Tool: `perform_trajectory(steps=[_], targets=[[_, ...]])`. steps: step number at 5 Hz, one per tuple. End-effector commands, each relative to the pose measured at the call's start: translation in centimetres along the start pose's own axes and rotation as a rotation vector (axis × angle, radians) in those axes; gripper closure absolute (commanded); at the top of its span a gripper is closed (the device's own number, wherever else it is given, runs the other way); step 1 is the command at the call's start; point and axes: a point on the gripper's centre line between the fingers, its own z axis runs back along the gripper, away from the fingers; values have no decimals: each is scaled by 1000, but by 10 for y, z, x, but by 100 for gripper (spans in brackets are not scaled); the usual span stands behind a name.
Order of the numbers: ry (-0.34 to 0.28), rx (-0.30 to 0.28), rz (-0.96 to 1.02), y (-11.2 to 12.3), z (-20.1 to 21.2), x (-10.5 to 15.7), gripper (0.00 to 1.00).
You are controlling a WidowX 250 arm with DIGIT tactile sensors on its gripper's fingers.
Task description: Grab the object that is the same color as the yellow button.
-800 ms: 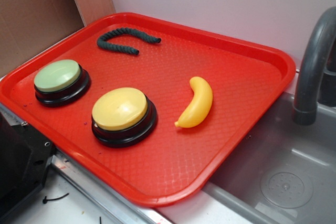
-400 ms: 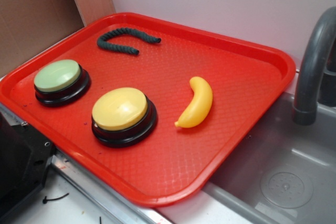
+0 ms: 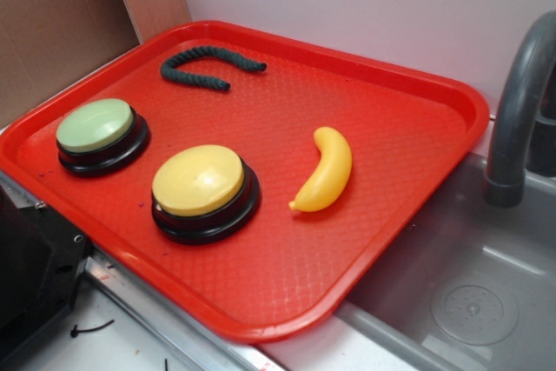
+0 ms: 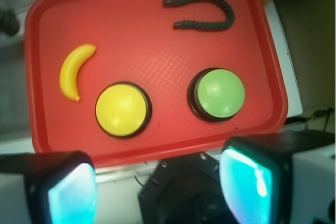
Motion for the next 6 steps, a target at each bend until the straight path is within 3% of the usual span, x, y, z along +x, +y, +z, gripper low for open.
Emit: perform_trajectory(steps=[1, 2, 3, 5, 6], targets=[[16, -61, 113, -45, -38, 32, 0], [-8, -42, 152, -67, -63, 45, 0], [5, -65, 197, -92, -95, 51, 0], [127, -63, 179, -121, -155, 67, 0], [138, -47, 175, -128, -173, 73, 0]])
